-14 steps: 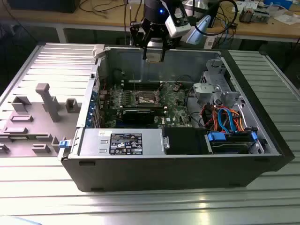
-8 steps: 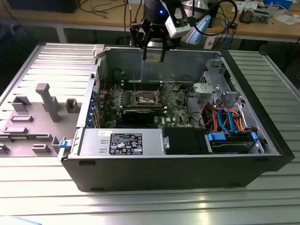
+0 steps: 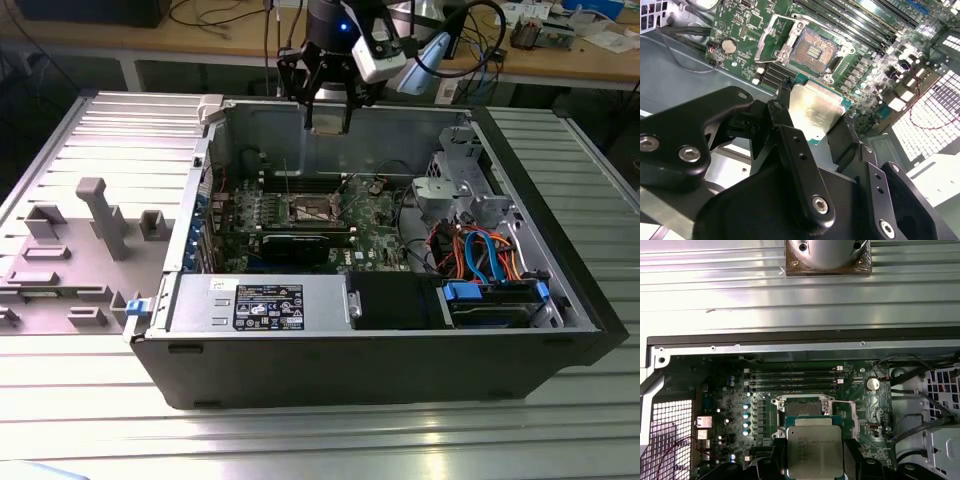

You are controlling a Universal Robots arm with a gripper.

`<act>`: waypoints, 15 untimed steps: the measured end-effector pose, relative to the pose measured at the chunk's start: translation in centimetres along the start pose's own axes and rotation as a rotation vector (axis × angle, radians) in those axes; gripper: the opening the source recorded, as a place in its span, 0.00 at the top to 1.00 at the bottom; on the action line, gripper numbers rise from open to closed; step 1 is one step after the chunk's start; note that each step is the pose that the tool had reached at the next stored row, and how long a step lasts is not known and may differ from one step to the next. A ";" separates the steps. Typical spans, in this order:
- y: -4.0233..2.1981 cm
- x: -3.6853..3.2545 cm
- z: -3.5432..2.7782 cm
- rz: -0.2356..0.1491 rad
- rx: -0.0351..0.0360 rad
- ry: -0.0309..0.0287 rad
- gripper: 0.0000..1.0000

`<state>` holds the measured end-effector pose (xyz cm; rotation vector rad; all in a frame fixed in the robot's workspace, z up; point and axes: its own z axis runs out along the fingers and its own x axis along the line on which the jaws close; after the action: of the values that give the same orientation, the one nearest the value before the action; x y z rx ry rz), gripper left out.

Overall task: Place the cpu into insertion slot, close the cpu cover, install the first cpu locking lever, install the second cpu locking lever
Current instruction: 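Place the cpu into insertion slot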

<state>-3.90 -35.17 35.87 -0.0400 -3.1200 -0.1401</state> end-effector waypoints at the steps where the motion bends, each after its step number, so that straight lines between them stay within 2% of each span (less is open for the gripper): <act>1: -0.01 0.00 0.05 0.000 0.0001 0.0000 0.45; 4: -0.02 0.00 0.15 0.000 0.0002 0.0001 0.45; 7: -0.03 0.00 0.22 0.000 0.0059 -0.0001 0.45; 8: -0.03 0.00 0.22 0.000 0.0108 -0.0002 0.45; 10: -0.03 0.00 0.26 0.001 0.0412 -0.0011 0.45; 11: -0.04 -0.01 0.29 0.001 0.0470 -0.0012 0.45; 15: -0.05 -0.01 0.39 0.001 0.0472 -0.0012 0.45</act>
<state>-3.90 -35.18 35.47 -0.0406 -3.1230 -0.0665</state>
